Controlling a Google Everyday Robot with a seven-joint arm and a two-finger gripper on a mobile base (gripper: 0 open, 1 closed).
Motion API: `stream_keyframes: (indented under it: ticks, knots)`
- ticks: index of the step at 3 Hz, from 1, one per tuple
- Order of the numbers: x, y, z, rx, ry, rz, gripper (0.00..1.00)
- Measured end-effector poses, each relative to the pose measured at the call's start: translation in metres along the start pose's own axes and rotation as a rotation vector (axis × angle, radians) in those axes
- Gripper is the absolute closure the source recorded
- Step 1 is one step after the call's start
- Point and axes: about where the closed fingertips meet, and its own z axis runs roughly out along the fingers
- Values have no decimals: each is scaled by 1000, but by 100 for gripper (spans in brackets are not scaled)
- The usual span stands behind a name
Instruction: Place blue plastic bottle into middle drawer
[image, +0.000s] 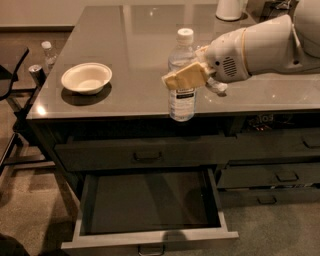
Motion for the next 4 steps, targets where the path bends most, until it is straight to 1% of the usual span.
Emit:
stream_keyframes:
  ticks: [1,2,3,4]
  knots:
    - [23,5,3,20,32,61,100]
    - [69,18,12,40,64,162,100]
    - [116,32,28,38,118,246,100]
    - [116,33,28,38,118,246,100]
